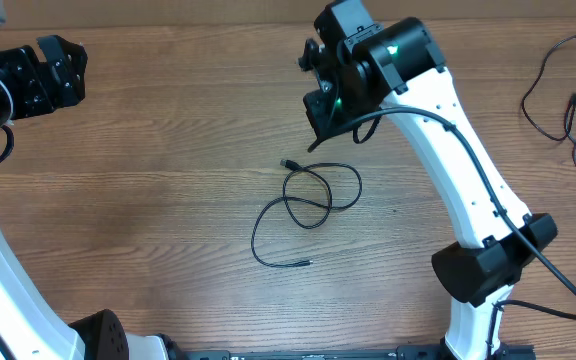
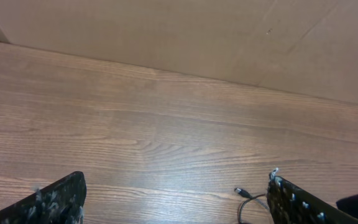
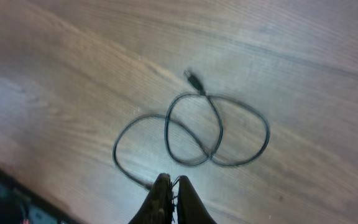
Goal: Untangle cables
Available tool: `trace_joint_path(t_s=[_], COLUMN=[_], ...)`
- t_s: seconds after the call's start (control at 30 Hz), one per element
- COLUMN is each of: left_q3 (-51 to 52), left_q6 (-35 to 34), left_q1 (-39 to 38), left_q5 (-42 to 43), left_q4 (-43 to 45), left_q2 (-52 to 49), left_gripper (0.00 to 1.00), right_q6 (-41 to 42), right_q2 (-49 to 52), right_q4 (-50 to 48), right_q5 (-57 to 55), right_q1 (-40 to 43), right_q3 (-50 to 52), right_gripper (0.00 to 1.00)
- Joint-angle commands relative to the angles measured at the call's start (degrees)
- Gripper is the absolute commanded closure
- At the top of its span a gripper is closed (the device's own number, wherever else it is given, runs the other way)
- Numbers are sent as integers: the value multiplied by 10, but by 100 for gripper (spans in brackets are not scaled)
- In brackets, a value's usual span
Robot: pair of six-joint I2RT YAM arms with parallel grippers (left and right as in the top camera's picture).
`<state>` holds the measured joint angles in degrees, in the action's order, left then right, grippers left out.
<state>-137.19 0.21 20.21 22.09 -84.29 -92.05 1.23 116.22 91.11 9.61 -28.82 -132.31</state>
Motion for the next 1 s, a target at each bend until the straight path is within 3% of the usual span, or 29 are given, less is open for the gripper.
trace_joint_path(t_s=[0.0, 0.1, 0.13, 0.67, 0.97], left_q3=[-2, -2, -2, -2, -2], left_q6=[11, 12, 12, 12, 12], left_q1=[-4, -4, -4, -4, -4], left_q5=[4, 4, 4, 4, 4], left_q4=[-4, -10, -10, -10, -14], left_q2=[6, 6, 6, 6, 6], left_gripper=[8, 8, 8, 9, 12], right_q6=[-2, -2, -2, -17, -17], right_q2=[11, 21, 24, 29, 29], right_q4=[-20, -47, -55, -292, -365], right_q5=[-32, -35, -35, -29, -20], right_q1=[7, 7, 7, 5, 5], right_q3=[13, 47, 60, 388, 482], right_gripper=[89, 40, 29, 30, 31])
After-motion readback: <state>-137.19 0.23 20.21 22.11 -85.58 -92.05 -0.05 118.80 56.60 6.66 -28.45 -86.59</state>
